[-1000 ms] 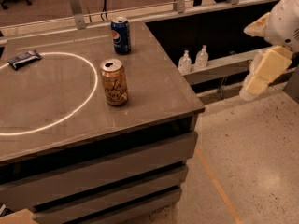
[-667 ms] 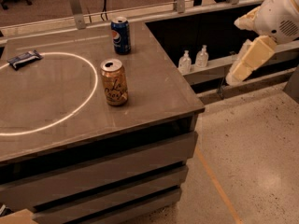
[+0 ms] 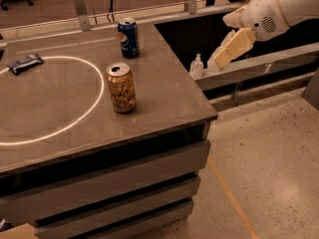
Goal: Move pepsi can near rxbar blueberry
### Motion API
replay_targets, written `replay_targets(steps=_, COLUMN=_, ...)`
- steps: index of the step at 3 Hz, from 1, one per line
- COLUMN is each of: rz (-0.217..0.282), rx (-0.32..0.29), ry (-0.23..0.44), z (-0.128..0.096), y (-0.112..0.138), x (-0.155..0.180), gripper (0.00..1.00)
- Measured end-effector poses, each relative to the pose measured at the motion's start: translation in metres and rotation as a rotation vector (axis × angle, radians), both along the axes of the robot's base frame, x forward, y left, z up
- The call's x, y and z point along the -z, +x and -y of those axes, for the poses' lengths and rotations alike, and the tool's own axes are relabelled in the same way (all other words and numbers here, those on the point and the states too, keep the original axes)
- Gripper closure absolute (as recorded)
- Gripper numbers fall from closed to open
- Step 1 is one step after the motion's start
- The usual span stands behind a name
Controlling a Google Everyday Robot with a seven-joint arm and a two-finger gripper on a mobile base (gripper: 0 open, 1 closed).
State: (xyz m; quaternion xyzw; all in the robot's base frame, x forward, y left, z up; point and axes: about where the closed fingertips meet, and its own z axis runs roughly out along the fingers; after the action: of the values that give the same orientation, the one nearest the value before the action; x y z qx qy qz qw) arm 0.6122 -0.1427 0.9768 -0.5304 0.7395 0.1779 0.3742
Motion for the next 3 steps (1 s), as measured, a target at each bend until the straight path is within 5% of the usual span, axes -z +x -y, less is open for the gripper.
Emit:
replay_targets(steps=1, rz=0.002, rx=0.004, ry=0.003, z=0.000, y=0.001, x=0.000, gripper=0.00)
replay_targets(steps=3, rz=0.024, rx=0.149, ry=0.122, z=-0.021, y=0.026, x=0.042, gripper=0.00)
